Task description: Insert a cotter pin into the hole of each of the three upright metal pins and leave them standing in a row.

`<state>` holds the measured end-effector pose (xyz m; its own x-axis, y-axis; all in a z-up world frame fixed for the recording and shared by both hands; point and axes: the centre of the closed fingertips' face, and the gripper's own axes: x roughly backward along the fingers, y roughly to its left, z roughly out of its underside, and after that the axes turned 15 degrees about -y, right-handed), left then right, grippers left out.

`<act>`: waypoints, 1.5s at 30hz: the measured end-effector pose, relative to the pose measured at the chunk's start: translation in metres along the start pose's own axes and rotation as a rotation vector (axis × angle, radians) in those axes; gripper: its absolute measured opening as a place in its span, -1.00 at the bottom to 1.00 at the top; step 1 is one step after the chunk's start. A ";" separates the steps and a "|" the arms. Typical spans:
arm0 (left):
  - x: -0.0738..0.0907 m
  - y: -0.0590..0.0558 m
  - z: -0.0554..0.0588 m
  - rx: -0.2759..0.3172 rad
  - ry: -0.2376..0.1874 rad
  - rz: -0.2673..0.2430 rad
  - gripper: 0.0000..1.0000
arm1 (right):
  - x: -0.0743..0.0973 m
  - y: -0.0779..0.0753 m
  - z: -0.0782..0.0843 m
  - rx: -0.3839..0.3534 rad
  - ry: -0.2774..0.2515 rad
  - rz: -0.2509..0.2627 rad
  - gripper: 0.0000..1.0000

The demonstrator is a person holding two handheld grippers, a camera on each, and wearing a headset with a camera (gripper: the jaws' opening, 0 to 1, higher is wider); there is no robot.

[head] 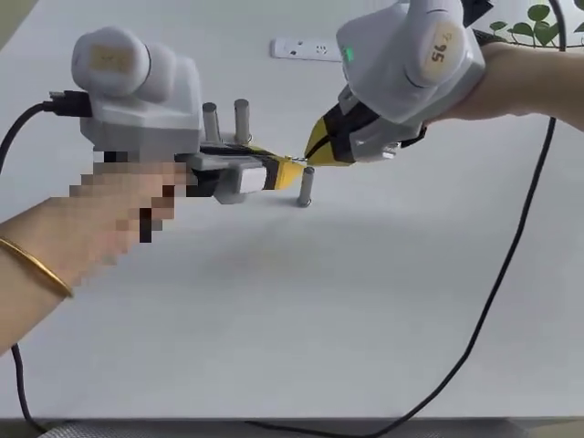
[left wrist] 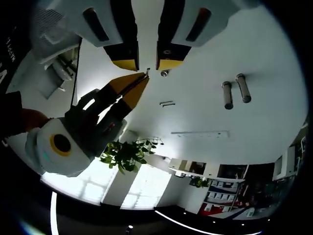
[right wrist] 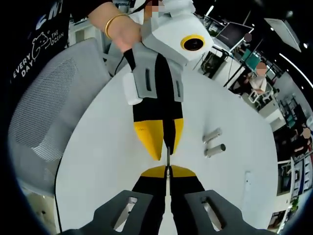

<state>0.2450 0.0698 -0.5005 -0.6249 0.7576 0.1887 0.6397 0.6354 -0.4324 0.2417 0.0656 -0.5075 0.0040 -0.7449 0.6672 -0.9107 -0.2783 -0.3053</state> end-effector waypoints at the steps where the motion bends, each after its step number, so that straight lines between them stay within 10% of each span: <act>1: 0.000 -0.002 -0.001 0.023 -0.005 0.003 -0.79 | 0.000 0.000 0.000 0.006 -0.002 -0.003 -1.00; 16: 0.002 -0.006 -0.006 0.086 -0.042 -0.002 -0.99 | 0.000 0.001 -0.008 0.033 -0.008 -0.004 -1.00; 45: 0.009 -0.008 -0.007 -0.099 -0.040 0.061 -1.00 | -0.001 0.005 -0.012 -0.076 -0.084 0.027 -1.00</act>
<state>0.2375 0.0721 -0.4888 -0.5997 0.7898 0.1283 0.7168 0.6015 -0.3527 0.2326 0.0721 -0.5010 0.0112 -0.8005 0.5993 -0.9396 -0.2134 -0.2675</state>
